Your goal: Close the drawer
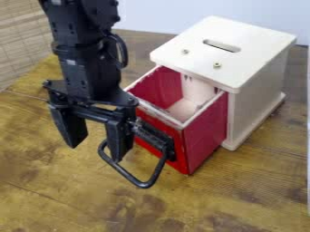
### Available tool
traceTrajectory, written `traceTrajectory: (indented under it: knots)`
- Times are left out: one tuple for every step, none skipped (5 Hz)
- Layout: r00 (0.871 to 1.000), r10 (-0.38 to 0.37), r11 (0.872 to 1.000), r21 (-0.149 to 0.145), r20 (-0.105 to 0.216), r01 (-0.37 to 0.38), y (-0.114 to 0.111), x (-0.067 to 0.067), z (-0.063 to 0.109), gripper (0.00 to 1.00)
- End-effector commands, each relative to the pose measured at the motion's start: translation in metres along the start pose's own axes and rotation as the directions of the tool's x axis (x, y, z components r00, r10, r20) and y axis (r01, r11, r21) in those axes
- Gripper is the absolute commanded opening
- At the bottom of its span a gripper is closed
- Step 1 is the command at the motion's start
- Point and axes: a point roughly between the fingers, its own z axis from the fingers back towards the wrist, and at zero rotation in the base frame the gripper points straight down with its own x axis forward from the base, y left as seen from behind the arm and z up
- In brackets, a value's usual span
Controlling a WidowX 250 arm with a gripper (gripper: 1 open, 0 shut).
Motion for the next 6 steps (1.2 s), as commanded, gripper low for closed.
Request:
traceTrajectory:
  knots:
    - [0.997,0.072,0.997,-0.007,-0.004,-0.072,0.008,-0.002,-0.002,1.00]
    - [0.998,0.061,0.998,-0.008,-0.009,-0.061,0.005,0.003,-0.015,1.00]
    - [0.999,0.042,0.999,0.003,-0.006,-0.042,0.000,0.009,-0.034,1.00]
    - [1.000,-0.012,0.999,0.031,-0.004,0.012,-0.005,0.012,-0.051,1.00]
    - [0.995,-0.102,0.993,0.056,0.006,0.101,-0.007,0.020,-0.070,1.00]
    - [0.982,-0.186,0.982,0.051,0.037,0.184,-0.008,0.026,-0.060,1.00]
